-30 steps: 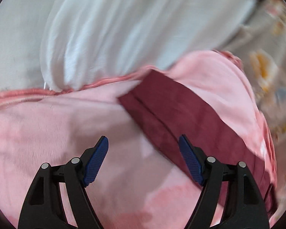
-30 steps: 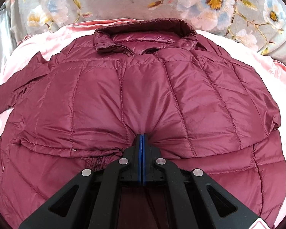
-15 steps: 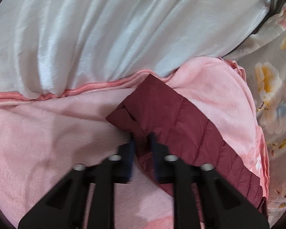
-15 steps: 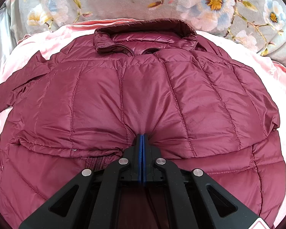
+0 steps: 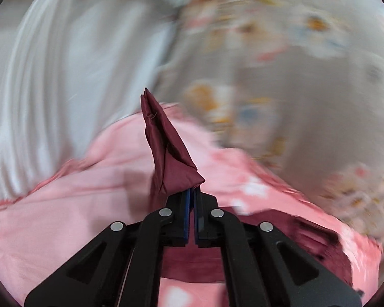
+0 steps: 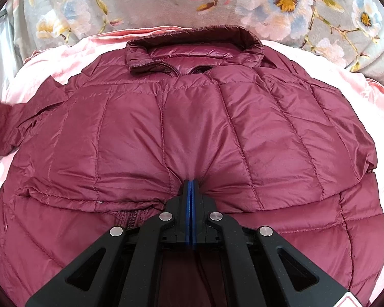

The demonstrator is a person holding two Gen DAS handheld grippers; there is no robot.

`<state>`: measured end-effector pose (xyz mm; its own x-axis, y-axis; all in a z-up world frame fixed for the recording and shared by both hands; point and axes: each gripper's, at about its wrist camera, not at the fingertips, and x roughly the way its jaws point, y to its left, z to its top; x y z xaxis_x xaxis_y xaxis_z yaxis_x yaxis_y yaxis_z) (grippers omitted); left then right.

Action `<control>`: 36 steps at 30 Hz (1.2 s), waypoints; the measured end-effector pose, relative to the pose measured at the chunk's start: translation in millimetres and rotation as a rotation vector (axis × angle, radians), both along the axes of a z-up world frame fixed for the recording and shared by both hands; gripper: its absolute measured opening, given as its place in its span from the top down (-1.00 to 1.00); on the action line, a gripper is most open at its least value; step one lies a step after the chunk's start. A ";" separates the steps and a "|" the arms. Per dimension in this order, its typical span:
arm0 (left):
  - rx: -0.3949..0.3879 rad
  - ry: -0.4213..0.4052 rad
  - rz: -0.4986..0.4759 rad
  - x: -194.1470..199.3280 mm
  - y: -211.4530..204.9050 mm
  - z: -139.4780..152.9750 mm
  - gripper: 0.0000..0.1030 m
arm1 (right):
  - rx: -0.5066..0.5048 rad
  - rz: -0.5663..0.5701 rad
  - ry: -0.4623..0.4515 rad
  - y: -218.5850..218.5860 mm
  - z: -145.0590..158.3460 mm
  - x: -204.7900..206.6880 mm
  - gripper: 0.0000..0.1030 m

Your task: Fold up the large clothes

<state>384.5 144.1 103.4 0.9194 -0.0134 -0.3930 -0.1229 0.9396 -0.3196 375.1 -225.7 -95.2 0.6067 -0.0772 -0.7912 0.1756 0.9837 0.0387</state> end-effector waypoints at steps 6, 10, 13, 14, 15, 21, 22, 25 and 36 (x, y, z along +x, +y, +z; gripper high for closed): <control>0.063 -0.033 -0.275 -24.2 -141.9 23.7 0.99 | 0.064 -0.023 -0.067 -11.6 12.1 -11.8 1.00; 0.088 -0.014 -0.416 -37.3 -221.7 15.2 0.99 | 0.110 -0.039 -0.105 -19.4 26.9 -28.8 1.00; 0.098 0.022 -0.498 -43.4 -276.9 -0.6 0.99 | 0.172 -0.066 -0.120 -35.4 39.9 -53.0 1.00; 0.106 0.041 -0.524 -44.4 -294.5 -9.2 0.99 | 0.189 -0.074 -0.123 -42.0 43.8 -63.7 1.00; 0.116 0.059 -0.540 -46.8 -309.4 -17.3 0.99 | 0.199 -0.081 -0.125 -46.7 46.3 -72.1 1.00; 0.172 0.221 -0.607 -43.9 -378.4 -88.6 0.99 | 0.241 -0.151 -0.138 -89.1 55.6 -148.1 0.95; 0.174 0.240 -0.612 -42.0 -385.1 -96.3 0.99 | 0.242 -0.169 -0.139 -97.4 55.8 -162.1 0.91; 0.170 0.315 -0.630 -44.2 -405.0 -127.1 0.99 | 0.242 -0.205 -0.128 -112.7 52.9 -184.9 0.82; 0.046 0.389 -0.664 -54.0 -405.3 -170.2 0.14 | 0.275 -0.198 -0.111 -117.3 42.8 -195.5 0.79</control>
<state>330.5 -261.2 -66.7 0.5199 -0.4901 -0.6997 0.3757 0.8668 -0.3279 179.6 -343.0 -52.4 0.6848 0.0053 -0.7287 0.3414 0.8811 0.3273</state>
